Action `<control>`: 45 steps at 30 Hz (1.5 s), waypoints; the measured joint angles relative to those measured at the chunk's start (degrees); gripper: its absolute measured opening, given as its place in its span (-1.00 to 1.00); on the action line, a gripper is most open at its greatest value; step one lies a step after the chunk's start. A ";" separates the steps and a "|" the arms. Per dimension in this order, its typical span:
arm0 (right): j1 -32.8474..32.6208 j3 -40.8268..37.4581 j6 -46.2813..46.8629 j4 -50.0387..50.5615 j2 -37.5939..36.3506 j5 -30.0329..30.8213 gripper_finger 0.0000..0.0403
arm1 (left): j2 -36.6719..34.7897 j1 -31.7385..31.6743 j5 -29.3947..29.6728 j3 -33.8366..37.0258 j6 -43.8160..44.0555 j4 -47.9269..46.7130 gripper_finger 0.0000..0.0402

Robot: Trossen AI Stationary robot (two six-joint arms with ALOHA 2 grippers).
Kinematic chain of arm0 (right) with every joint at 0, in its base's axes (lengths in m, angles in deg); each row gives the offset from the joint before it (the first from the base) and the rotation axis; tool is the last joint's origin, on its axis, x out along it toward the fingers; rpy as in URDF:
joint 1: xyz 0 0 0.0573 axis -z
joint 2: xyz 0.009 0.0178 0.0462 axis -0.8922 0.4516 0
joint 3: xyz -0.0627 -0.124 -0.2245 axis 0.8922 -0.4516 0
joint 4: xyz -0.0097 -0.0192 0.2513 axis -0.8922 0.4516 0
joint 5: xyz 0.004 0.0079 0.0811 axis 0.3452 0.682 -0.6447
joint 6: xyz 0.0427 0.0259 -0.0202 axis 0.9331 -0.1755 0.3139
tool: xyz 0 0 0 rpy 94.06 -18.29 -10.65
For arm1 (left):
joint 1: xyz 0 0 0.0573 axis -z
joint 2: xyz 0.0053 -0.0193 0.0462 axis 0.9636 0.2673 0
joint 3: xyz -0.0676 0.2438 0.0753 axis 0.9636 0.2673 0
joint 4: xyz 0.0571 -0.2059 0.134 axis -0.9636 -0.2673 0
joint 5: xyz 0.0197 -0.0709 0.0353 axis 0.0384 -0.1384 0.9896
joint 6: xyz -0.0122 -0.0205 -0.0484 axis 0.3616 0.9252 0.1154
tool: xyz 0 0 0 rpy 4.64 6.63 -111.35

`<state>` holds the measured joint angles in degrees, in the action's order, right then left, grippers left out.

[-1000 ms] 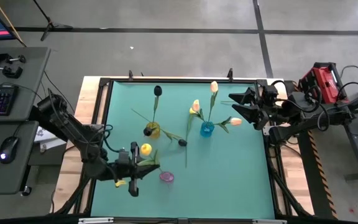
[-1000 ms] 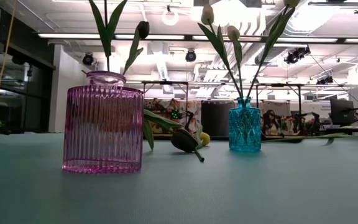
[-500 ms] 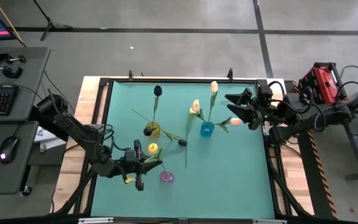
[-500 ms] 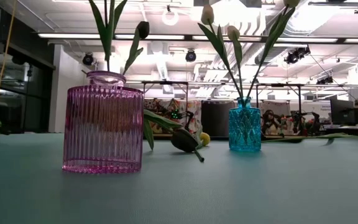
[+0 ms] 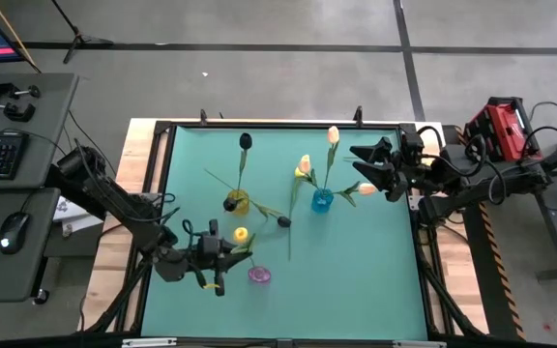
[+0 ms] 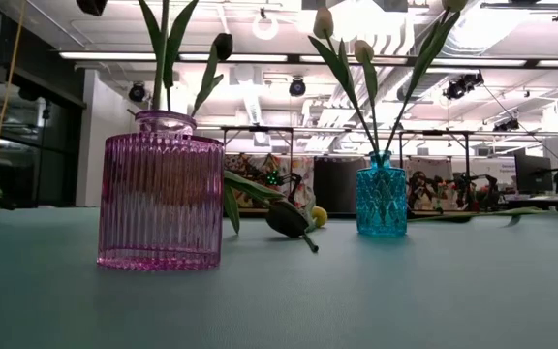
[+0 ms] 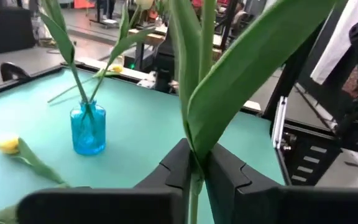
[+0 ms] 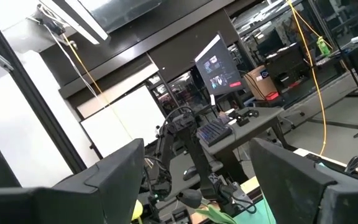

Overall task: Sort flowers into vase by color
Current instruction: Put the left yellow tulip flower into the purple vase, then put the black tulip flower into the yellow vase

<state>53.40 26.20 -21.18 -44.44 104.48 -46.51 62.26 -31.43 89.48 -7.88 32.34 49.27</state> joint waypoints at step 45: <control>0.00 0.00 -3.71 -1.99 -0.59 -0.22 0.39 | -23.88 -13.21 -6.08 -25.38 -7.27 -36.06 0.19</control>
<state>53.40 26.20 -24.89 -46.43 103.89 -46.73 38.39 -44.63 83.39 -33.26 25.07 13.21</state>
